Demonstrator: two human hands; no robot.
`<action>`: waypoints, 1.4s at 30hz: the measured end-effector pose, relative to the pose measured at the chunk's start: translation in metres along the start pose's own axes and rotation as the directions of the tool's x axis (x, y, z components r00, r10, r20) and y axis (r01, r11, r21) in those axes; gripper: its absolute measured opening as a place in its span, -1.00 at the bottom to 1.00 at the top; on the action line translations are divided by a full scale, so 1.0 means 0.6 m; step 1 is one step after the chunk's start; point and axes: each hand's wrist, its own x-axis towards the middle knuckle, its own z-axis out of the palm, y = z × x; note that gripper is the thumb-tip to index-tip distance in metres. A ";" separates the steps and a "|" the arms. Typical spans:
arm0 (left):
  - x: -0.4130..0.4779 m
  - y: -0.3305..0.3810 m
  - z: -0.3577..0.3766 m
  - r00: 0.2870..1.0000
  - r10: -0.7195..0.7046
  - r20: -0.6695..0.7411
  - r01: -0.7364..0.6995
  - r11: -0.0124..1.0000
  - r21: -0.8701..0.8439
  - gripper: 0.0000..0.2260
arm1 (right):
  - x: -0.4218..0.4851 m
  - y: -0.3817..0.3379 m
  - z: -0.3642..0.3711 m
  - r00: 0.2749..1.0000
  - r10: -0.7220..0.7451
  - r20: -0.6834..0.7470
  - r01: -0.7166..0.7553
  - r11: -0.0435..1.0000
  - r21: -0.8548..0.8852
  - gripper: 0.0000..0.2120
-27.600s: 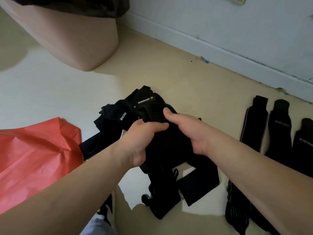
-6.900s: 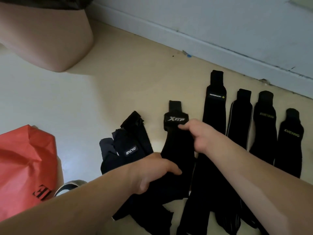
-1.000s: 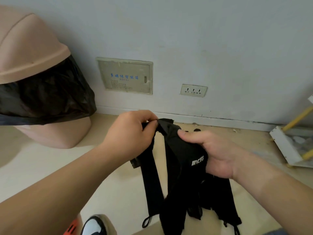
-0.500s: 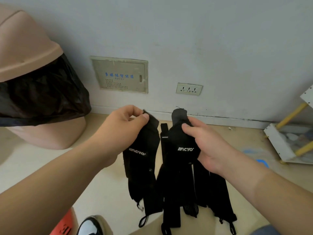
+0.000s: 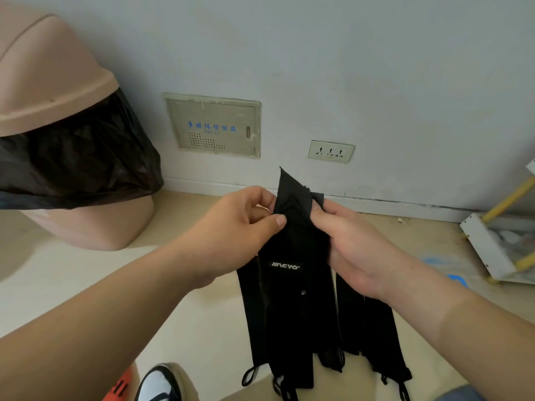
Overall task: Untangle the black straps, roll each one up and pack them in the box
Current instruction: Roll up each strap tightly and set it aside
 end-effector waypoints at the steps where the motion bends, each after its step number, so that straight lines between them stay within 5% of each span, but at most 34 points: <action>1: 0.001 -0.001 -0.001 1.000 0.012 -0.007 -0.012 1.000 -0.008 -0.98 | -0.002 -0.001 0.000 1.000 -0.003 0.016 0.003 1.000 0.003 -0.71; 13: -0.002 0.003 0.001 0.998 0.049 -0.033 -0.055 0.974 -0.221 -0.91 | -0.009 -0.010 0.015 0.973 0.008 0.231 -0.068 0.966 0.250 -0.59; 20: 0.009 -0.009 0.019 0.993 -0.042 -0.111 0.014 0.970 -0.241 -0.95 | -0.010 0.006 0.027 0.983 -0.024 0.184 -0.019 0.973 0.230 -0.59; 25: 0.011 -0.006 0.026 0.968 -0.015 -0.250 0.044 0.993 0.110 -0.89 | -0.013 0.019 0.030 0.990 -0.086 0.114 0.085 0.996 0.009 -0.70; 29: 0.014 -0.003 0.011 0.950 0.074 -0.305 0.079 0.883 0.462 -0.72 | -0.014 0.013 0.030 0.987 -0.158 0.004 0.156 0.973 -0.171 -0.75; 31: 0.016 -0.004 0.003 0.936 0.114 -0.332 0.032 0.915 0.402 -0.74 | -0.015 0.010 0.028 0.983 -0.181 0.014 0.178 0.948 -0.263 -0.72; 35: 0.011 0.000 0.006 0.959 0.010 -0.282 -0.013 1.000 -0.009 -0.85 | -0.017 0.011 0.029 0.979 -0.188 0.076 0.202 0.892 -0.405 -0.67; 42: 0.013 0.006 0.002 0.959 0.022 -0.281 -0.077 0.979 -0.186 -0.95 | -0.018 0.017 0.027 0.985 -0.103 0.138 0.159 0.848 -0.506 -0.71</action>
